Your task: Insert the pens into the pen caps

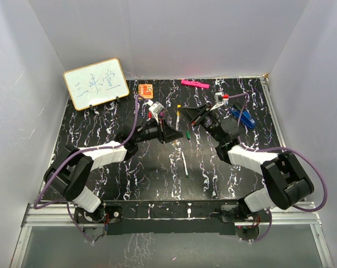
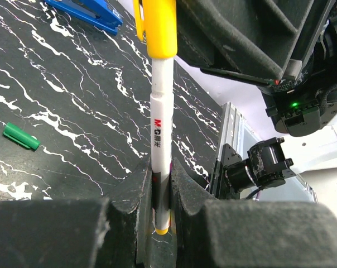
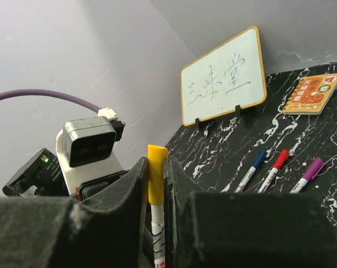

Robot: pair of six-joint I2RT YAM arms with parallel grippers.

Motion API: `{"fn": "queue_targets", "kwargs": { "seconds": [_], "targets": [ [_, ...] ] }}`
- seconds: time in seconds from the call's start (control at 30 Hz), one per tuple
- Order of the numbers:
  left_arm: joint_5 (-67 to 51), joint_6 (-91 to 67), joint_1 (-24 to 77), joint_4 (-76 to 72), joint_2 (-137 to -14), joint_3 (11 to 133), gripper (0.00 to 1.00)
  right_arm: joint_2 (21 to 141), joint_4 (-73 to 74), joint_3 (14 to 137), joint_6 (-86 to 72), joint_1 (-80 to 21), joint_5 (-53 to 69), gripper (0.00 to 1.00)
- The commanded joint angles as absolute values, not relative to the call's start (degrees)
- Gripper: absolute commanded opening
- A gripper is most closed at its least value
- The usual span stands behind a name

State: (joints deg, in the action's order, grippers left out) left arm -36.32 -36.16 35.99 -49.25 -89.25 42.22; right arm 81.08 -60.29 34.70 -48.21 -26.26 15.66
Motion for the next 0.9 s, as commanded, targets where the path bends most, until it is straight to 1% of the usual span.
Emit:
{"fn": "queue_targets", "kwargs": {
  "seconds": [0.0,0.4,0.67,0.87],
  "targets": [
    [-35.8,-35.0,36.2,-51.5,-86.5,42.7,0.0,82.2,-64.1,34.5,-48.5,-26.9,17.1,0.0],
    [-28.8,-35.4,36.1,-57.2,-86.1,43.0,0.0,86.9,-63.2,35.4,-48.5,-29.5,24.5,0.0],
    [-24.4,-36.3,35.5,-65.4,-84.6,42.5,0.0,87.5,-59.0,35.9,-46.0,-32.0,24.7,0.0],
    [-22.7,-38.0,33.3,-69.8,-83.9,43.2,0.0,87.2,-49.7,38.2,-41.2,-34.2,21.8,0.0]
  ]
}}
